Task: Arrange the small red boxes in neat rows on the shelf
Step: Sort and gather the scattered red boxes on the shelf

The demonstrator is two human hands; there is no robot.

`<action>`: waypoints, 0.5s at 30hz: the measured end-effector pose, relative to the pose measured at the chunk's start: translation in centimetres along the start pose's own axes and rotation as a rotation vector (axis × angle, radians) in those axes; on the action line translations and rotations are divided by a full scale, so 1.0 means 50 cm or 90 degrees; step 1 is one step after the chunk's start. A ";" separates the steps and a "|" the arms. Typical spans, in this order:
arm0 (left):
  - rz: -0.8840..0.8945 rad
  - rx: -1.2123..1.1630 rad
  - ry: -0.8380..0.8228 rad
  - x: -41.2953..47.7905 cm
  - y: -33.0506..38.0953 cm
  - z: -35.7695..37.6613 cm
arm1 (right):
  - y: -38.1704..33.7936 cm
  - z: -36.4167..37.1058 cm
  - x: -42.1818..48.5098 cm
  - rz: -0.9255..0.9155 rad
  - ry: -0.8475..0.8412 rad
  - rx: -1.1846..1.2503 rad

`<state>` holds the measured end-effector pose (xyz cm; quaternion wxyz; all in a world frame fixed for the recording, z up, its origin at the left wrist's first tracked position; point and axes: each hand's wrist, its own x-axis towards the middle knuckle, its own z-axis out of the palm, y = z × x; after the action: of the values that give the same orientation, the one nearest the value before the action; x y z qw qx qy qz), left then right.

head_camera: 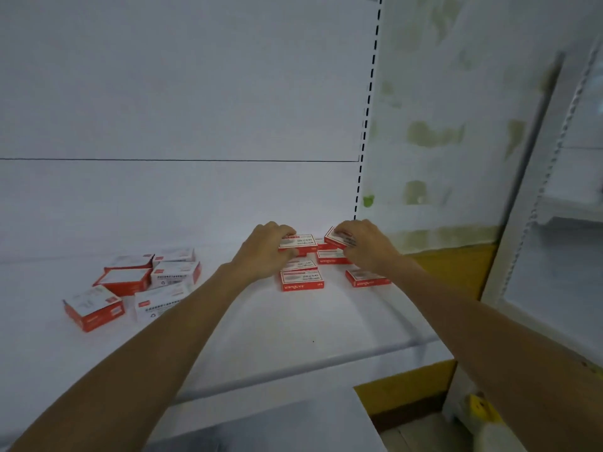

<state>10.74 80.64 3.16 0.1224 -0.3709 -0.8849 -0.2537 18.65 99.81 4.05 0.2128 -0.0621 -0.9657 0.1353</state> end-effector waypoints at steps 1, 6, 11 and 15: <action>-0.014 0.002 0.001 0.007 0.002 0.006 | 0.008 0.003 0.015 -0.016 -0.013 -0.002; -0.085 0.013 -0.027 0.034 0.008 0.030 | 0.037 0.024 0.080 -0.095 -0.082 0.000; -0.134 0.029 -0.047 0.023 0.000 0.049 | 0.048 0.062 0.107 -0.137 -0.140 0.020; -0.154 0.054 0.022 0.012 -0.011 0.032 | 0.031 0.070 0.122 -0.180 -0.076 0.052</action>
<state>9.87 81.51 1.87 0.1217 -0.2516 -0.9308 -0.2355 11.73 101.57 2.93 0.1743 0.0909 -0.9694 0.1468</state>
